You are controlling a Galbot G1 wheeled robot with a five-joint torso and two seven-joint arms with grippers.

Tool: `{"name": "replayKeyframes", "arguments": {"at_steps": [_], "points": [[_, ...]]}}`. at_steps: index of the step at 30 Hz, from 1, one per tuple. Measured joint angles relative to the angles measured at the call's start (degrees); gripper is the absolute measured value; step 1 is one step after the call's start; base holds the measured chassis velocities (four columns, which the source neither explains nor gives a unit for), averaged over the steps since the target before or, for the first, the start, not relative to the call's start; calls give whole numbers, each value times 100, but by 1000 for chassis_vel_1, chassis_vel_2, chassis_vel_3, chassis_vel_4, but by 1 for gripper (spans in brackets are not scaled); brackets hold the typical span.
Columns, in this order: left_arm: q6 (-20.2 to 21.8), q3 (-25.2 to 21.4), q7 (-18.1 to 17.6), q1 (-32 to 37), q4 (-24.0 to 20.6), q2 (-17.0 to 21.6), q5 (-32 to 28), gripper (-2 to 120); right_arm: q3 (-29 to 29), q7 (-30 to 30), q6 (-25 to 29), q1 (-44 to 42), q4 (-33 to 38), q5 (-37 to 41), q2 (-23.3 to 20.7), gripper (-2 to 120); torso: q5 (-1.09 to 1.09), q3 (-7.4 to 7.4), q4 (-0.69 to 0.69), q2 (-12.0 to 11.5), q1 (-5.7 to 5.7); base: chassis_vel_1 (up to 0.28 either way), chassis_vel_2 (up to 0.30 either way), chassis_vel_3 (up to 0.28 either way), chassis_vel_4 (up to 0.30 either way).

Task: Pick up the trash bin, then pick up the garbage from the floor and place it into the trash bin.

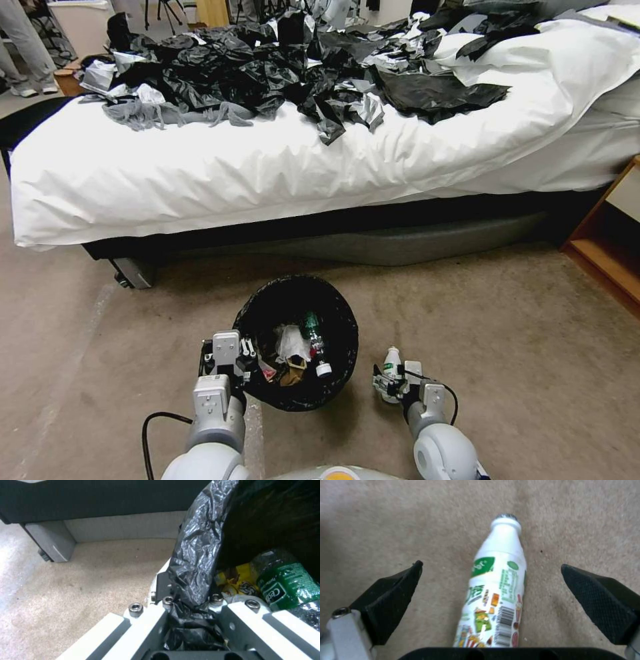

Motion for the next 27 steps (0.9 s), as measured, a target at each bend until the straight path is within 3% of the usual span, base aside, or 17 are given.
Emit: {"name": "replayKeyframes", "arguments": {"at_steps": [5,9,13,15,27], "points": [[-3,-3,-1,24,-22,-12,21,0,17,-38,165,133,-408,-109,57,91,0,0,0,0,0,0,0,0,0],[-4,-5,-2,23,-24,-20,32,0,28,-100,260,96,-514,-187,70,71,0,0,-1,0,0,0,0,0,0],[-4,7,-2,20,-24,-25,41,0,36,-112,286,80,-522,-194,71,62,0,0,-1,0,0,0,0,0,0],[-4,23,-3,21,-24,-28,52,0,45,-115,325,72,-544,-211,75,50,0,0,-1,0,0,0,0,0,0],[-3,13,-5,15,-25,12,44,0,43,-57,429,95,-620,-390,106,22,0,-1,0,0,0,0,0,0,0]]}}
